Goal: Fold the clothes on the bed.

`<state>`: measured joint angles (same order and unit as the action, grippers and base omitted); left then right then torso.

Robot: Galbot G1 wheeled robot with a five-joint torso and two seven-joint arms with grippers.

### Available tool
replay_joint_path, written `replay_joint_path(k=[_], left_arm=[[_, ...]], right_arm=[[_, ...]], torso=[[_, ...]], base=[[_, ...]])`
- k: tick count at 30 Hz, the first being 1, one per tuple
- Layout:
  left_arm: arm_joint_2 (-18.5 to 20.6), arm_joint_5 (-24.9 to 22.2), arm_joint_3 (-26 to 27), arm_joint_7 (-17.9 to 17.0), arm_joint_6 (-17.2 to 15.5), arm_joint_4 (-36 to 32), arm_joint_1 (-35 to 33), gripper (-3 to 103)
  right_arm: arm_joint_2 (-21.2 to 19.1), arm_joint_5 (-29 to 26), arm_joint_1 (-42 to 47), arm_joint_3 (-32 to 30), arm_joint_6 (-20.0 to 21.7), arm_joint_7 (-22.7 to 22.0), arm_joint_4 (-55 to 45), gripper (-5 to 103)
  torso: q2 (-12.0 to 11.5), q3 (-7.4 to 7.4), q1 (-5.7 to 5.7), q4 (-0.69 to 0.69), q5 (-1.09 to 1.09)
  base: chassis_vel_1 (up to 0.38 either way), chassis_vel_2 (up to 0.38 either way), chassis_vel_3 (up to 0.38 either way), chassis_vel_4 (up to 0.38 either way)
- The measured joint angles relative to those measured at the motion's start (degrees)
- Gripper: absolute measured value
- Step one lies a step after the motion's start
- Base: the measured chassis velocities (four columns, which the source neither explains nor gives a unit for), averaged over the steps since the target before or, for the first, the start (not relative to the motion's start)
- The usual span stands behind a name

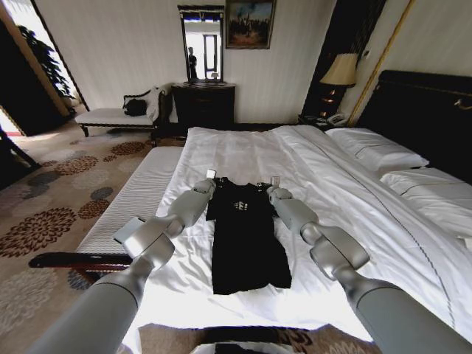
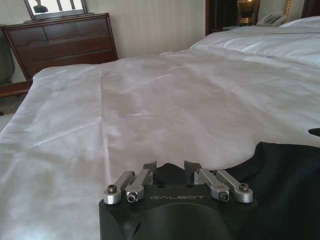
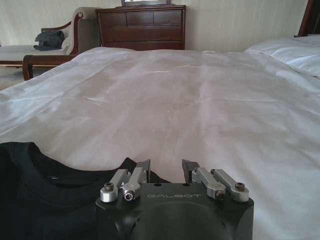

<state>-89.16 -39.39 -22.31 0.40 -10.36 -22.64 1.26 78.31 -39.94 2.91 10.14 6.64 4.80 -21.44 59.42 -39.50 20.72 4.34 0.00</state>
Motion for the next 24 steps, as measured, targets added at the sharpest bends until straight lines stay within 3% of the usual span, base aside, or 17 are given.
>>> replay_joint_path(k=[3, 5, 9, 10, 12, 13, 14, 16, 18, 19, 20, 24], left_arm=[[0.69, 0.01, 0.01, 0.02, -0.6, -1.39, -0.31, 49], [1.18, -0.17, 0.06, 0.02, -0.83, -2.31, -0.47, 54], [4.64, -2.69, -0.1, -0.01, -2.0, -9.84, -1.83, 71], [4.64, -2.69, -0.1, -0.01, -2.0, -9.84, -1.83, 71], [7.4, -4.39, -0.13, 0.01, -2.12, -15.82, -3.5, 81], [9.55, -5.23, 0.55, -0.1, -2.03, -19.93, -5.09, 86], [9.55, -5.23, 0.55, -0.1, -2.03, -19.93, -5.09, 86], [13.18, -5.58, 1.88, 0.05, -1.27, -27.31, -8.34, 96], [17.31, -5.93, 2.89, 0.0, -0.82, -34.29, -11.3, 98], [17.31, -5.93, 2.89, 0.0, -0.82, -34.29, -11.3, 98], [19.3, -6.22, 3.33, -0.01, -0.75, -37.5, -12.88, 100], [25.06, -6.7, 5.51, -0.09, -0.55, -47.02, -18.57, 100]], right_arm=[[-1.3, -1.68, 0.34, 0.91, 0.73, -0.02, -2.14, 50], [-2.06, -3.04, 0.64, 1.48, 1.12, -0.42, -3.83, 50], [-7.14, -8.14, 2.43, 2.96, 3.0, -2.66, -12.6, 73], [-7.14, -8.14, 2.43, 2.96, 3.0, -2.66, -12.6, 73], [-12.7, -8.59, 4.01, 3.56, 3.37, -3.63, -18.94, 78], [-17.05, -7.14, 5.33, 3.72, 3.03, -3.96, -23.22, 83], [-17.05, -7.14, 5.33, 3.72, 3.03, -3.96, -23.22, 83], [-22.89, -3.53, 8.25, 3.04, 1.94, -4.26, -30.72, 93], [-27.05, -1.28, 12.12, 0.76, 1.34, -4.81, -37.31, 99], [-27.05, -1.28, 12.12, 0.76, 1.34, -4.81, -37.31, 99], [-28.97, -0.7, 14.64, -0.86, 1.2, -5.37, -40.77, 99], [-34.8, 1.27, 24.4, -7.46, 0.98, -6.67, -51.84, 100]], torso=[[0.0, 0.0, 0.0, 0.01, 0.0], [0.0, 0.0, 0.0, -0.01, 0.0], [0.0, 0.0, 0.0, -0.05, 0.01], [0.0, 0.0, 0.0, -0.05, 0.01], [0.0, 0.0, 0.0, -0.05, 0.01], [0.0, 0.0, 0.0, 0.03, 0.0], [0.0, 0.0, 0.0, 0.03, 0.0], [0.0, 0.01, 0.0, 0.08, -0.01], [0.0, 0.01, -0.01, 0.07, 0.02], [0.0, 0.01, -0.01, 0.07, 0.02], [0.01, 0.01, -0.01, -0.02, 0.01], [0.01, 0.01, -0.01, -0.05, 0.01]], base=[[0.0, 0.0, 0.0, 0.0], [0.0, 0.0, 0.0, 0.0], [0.0, 0.0, 0.0, 0.0], [0.0, 0.0, 0.0, 0.0], [0.0, 0.0, 0.0, 0.0], [0.0, 0.0, 0.0, 0.0], [0.0, 0.0, 0.0, 0.0], [0.0, 0.0, 0.0, 0.0], [0.0, 0.0, 0.0, 0.0], [0.0, 0.0, 0.0, 0.0], [0.0, 0.0, 0.0, 0.0], [0.0, 0.0, 0.0, 0.0]])
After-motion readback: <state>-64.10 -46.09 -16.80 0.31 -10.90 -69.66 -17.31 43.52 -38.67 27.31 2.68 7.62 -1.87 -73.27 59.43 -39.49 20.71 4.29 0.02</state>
